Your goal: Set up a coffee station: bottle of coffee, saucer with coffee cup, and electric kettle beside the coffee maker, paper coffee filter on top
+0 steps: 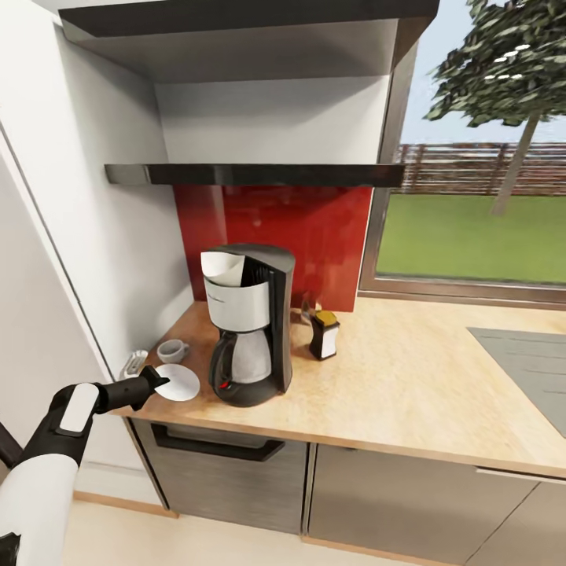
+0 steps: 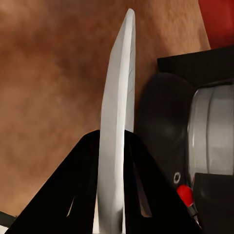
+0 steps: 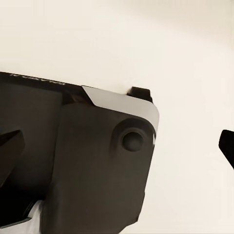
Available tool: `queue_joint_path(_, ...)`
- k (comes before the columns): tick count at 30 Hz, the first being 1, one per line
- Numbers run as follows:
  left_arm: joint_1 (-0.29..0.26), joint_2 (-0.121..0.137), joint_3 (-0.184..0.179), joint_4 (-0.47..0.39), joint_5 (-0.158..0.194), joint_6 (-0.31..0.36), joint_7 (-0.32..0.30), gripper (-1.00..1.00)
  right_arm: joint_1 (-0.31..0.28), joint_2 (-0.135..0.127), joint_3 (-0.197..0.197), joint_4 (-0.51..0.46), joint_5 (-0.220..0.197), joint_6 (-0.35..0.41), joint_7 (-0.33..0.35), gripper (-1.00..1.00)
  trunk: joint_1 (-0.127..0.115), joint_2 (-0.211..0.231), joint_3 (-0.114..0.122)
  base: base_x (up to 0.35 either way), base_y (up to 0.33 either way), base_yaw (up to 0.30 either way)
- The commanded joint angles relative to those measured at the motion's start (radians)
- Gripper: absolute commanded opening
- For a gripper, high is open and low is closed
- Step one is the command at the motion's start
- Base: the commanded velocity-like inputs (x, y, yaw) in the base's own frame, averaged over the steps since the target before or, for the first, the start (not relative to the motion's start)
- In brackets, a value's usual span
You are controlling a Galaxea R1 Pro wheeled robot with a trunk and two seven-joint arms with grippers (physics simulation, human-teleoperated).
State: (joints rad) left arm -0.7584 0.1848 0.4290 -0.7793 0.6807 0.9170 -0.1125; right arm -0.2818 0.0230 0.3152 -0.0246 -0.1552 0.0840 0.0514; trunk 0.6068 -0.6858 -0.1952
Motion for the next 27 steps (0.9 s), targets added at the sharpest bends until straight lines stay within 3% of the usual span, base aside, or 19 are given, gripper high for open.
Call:
queue_joint_path(1, -0.001, -0.001, 0.004, 0.001, -0.010, 0.005, -0.009, -1.00, 0.000, 0.000, 0.008, -0.001, -0.010, 0.005, 0.001, 1.00, 0.000, -0.001, -0.002, 0.060, 0.000, 0.000)
queue_joint_path(27, -0.001, -0.022, 0.001, 0.004, -0.010, 0.005, -0.008, -1.00, 0.000, 0.000, 0.009, -0.002, -0.009, 0.005, 0.002, 1.00, 0.000, -0.001, -0.002, 0.030, 0.000, 0.000)
